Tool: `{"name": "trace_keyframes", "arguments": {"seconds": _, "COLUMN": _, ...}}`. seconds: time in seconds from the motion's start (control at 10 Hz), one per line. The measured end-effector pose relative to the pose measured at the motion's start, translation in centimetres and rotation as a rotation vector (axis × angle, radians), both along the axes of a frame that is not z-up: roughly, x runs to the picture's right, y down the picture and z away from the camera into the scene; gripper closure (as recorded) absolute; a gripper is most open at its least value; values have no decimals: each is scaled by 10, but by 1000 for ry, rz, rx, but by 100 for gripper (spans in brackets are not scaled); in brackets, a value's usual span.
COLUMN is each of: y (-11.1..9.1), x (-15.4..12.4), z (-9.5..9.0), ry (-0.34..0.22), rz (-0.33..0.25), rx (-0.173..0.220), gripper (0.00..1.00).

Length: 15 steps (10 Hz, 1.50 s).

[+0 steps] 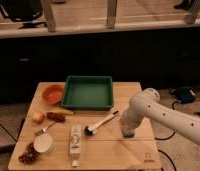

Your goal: Wipe tray with sponge

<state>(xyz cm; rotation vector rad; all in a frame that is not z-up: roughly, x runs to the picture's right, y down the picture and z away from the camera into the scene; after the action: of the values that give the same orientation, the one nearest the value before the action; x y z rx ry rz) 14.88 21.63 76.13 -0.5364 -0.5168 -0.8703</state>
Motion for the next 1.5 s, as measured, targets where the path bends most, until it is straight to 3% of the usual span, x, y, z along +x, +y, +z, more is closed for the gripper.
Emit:
{"name": "trace_keyframes", "arguments": {"seconds": 0.8, "y": 8, "x": 16, "z": 30, "ry": -169, "rz": -149, "rx": 2, "gripper": 20}}
{"name": "trace_keyframes", "arguments": {"seconds": 1.1, "y": 6, "x": 24, "z": 43, "ry": -180, "rz": -175, "rx": 26, "gripper": 20}}
{"name": "trace_keyframes", "arguments": {"seconds": 1.5, "y": 1, "x": 39, "z": 60, "ry": -120, "rz": -192, "rx": 81, "gripper": 20}}
